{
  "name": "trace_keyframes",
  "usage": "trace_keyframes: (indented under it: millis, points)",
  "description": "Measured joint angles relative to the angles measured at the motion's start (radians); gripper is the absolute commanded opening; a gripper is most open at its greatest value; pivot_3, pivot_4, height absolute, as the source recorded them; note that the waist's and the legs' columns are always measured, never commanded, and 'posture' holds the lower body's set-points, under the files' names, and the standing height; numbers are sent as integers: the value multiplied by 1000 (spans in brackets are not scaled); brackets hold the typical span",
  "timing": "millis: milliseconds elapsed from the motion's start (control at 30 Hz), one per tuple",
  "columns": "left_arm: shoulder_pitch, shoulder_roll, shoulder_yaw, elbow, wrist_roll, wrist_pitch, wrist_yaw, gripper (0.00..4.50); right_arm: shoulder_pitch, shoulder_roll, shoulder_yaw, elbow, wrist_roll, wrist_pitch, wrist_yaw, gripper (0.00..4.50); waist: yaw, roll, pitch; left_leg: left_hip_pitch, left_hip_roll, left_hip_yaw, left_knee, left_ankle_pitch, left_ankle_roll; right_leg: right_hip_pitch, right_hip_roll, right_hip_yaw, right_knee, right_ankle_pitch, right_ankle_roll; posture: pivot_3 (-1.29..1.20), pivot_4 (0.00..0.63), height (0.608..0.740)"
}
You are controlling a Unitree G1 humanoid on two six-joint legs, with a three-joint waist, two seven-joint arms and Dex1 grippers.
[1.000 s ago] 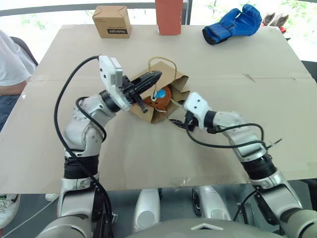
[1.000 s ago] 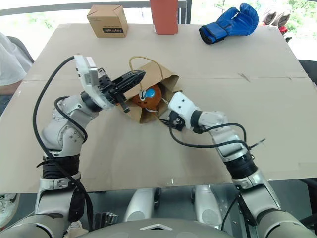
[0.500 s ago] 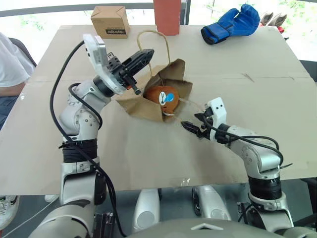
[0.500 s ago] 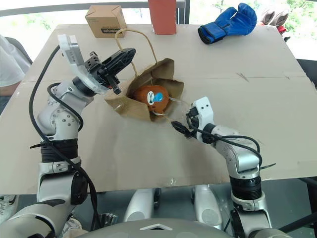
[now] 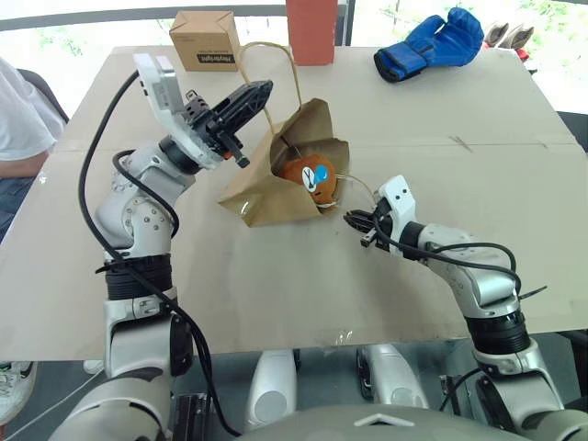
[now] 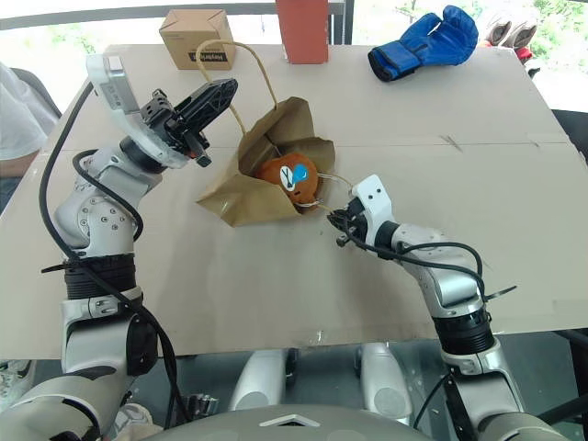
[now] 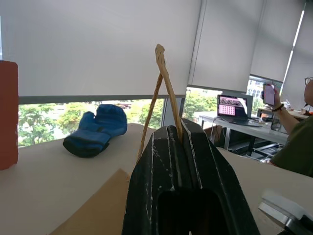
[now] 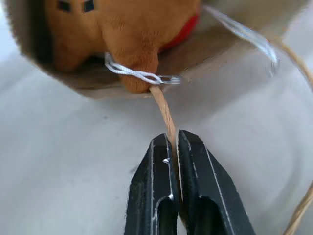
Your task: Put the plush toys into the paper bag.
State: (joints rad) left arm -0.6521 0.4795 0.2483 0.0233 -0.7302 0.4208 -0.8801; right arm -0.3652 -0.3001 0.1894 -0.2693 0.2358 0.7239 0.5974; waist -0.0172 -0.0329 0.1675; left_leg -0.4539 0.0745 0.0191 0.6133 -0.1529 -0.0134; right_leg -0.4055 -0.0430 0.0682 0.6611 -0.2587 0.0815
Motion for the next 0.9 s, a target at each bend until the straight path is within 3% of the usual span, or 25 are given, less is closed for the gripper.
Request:
trace_keyframes:
  millis: [267, 433, 667, 767, 900]
  points:
    - [30, -16, 16, -12, -20, 17, 48, 0, -102, -289, 89, -135, -232, -139, 25, 16, 3, 0, 0, 0, 0, 1, 0, 0, 0, 0, 0, 0, 0, 0, 0, 0, 150, 740]
    - [86, -53, 27, -17, -26, 15, 84, 0, -352, -512, 143, -146, -395, -251, 163, 16, 2, 2, 1, 0, 0, 1, 0, 0, 0, -1, 0, 1, -1, 0, 0, 0, 150, 740]
    - [192, -65, 30, -63, -1, -14, 117, 0, -452, -538, 186, -109, -458, -382, 295, 16, 5, 1, 1, -1, 0, 1, -1, 0, 0, -1, 0, 1, -2, 0, 0, 0, 150, 740]
    - [228, -74, 13, -68, 24, -33, 115, 0, -414, -550, 186, -68, -463, -429, 326, 763, 9, 1, 1, -1, 0, 1, 1, 0, 0, -1, -1, 1, -2, 0, -1, 0, 150, 740]
    - [229, -83, -8, -85, 33, -45, 122, 0, -376, -552, 185, -46, -462, -469, 357, 2382, 5, 1, 1, -1, 0, 2, 1, 0, 0, -1, -1, 1, -2, 0, -1, 0, 150, 740]
